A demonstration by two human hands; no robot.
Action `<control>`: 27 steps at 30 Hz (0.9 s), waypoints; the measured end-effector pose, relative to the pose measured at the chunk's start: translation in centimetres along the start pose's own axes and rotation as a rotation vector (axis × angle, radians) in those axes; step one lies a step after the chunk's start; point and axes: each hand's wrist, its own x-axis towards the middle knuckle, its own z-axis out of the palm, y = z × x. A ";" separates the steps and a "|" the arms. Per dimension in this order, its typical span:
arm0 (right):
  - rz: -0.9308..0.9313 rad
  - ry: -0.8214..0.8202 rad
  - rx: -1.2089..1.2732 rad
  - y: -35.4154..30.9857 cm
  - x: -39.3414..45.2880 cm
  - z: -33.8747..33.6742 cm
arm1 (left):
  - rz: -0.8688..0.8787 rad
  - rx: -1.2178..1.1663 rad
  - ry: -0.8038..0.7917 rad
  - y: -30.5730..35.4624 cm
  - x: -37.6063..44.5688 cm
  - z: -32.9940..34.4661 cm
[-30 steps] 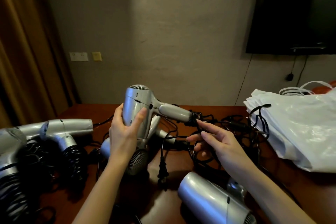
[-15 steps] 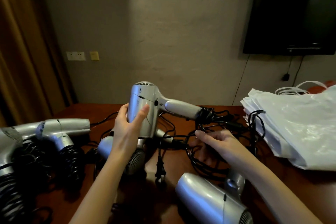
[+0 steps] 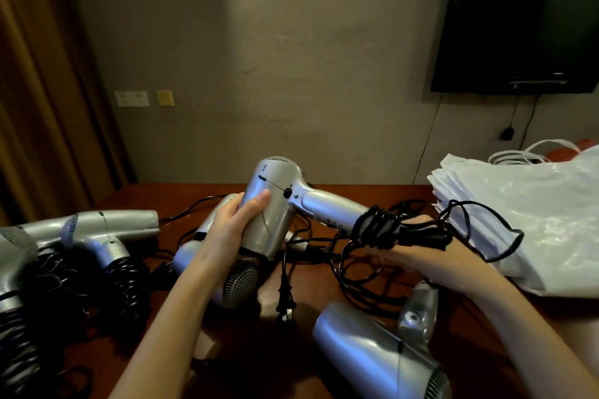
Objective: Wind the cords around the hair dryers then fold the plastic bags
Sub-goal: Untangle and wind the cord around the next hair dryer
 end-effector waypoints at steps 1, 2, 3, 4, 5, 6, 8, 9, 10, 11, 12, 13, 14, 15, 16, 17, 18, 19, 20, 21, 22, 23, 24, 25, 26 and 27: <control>0.004 0.034 -0.072 0.6 0.2 0.0 | 0.010 0.014 0.001 -0.1 0.0 -0.1; 0.018 0.054 -0.171 1.5 0.4 -0.2 | 0.029 0.035 0.005 -0.1 0.0 -0.2; 0.050 0.055 -0.258 2.3 0.6 -0.3 | 0.054 0.066 0.013 -0.2 0.0 -0.3; 0.086 0.054 -0.298 2.8 1.0 -0.4 | 0.080 0.108 0.021 -0.2 -0.1 -0.3; 0.127 0.057 -0.288 3.2 1.3 -0.5 | 0.103 0.148 0.022 -0.2 -0.1 -0.3; 0.162 0.059 -0.227 3.2 1.5 -0.5 | 0.122 0.183 0.020 -0.2 -0.2 -0.2; 0.193 0.059 -0.078 2.7 1.5 -0.5 | 0.157 0.252 0.021 -0.2 -0.3 -0.1; 0.185 0.068 -0.063 2.3 1.4 -0.4 | 0.180 0.291 0.025 -0.3 -0.4 0.1; 0.175 0.084 -0.079 2.0 1.3 -0.4 | 0.206 0.329 0.034 -0.5 -0.4 0.3; 0.160 0.109 -0.113 1.9 1.3 -0.2 | 0.227 0.361 0.049 -0.6 -0.5 0.4; 0.139 0.135 -0.169 1.7 1.2 0.0 | 0.243 0.387 0.069 -0.8 -0.5 0.5; 0.116 0.164 -0.240 1.4 1.2 0.4 | 0.260 0.409 0.093 -0.9 -0.6 0.6; 0.090 0.191 -0.310 1.1 1.1 0.8 | 0.277 0.429 0.120 -1.0 -0.5 0.6; 0.066 0.216 -0.364 0.9 1.1 1.2 | 0.290 0.442 0.149 -1.1 -0.5 0.5; 0.047 0.232 -0.396 0.6 1.0 1.5 | 0.300 0.446 0.176 -1.1 -0.5 0.4; 0.030 0.239 -0.405 0.3 0.9 1.7 | 0.310 0.441 0.197 -1.1 -0.5 0.3; 0.021 0.231 -0.396 0.1 0.9 1.8 | 0.324 0.431 0.213 -1.0 -0.5 0.2; 0.021 0.209 -0.365 -0.1 0.8 1.8 | 0.337 0.425 0.229 -1.0 -0.5 0.2; 0.031 0.176 -0.321 -0.3 0.8 1.8 | 0.348 0.425 0.248 -1.0 -0.6 0.2; 0.050 0.134 -0.264 -0.4 0.8 1.7 | 0.356 0.429 0.272 -1.0 -0.6 0.2; 0.079 0.091 -0.190 -0.4 0.8 1.7 | 0.360 0.433 0.298 -1.0 -0.6 0.2; 0.118 0.063 -0.097 -0.3 0.8 1.6 | 0.362 0.432 0.324 -1.0 -0.6 0.2; 0.155 0.057 0.003 -0.2 0.9 1.6 | 0.361 0.427 0.349 -0.9 -0.6 0.1; 0.182 0.077 0.095 -0.1 1.0 1.6 | 0.362 0.416 0.374 -0.9 -0.6 0.1; 0.190 0.112 0.166 -0.1 1.0 1.7 | 0.365 0.403 0.394 -0.9 -0.7 0.1; 0.181 0.149 0.214 -0.1 1.0 1.9 | 0.367 0.391 0.409 -0.9 -0.7 0.1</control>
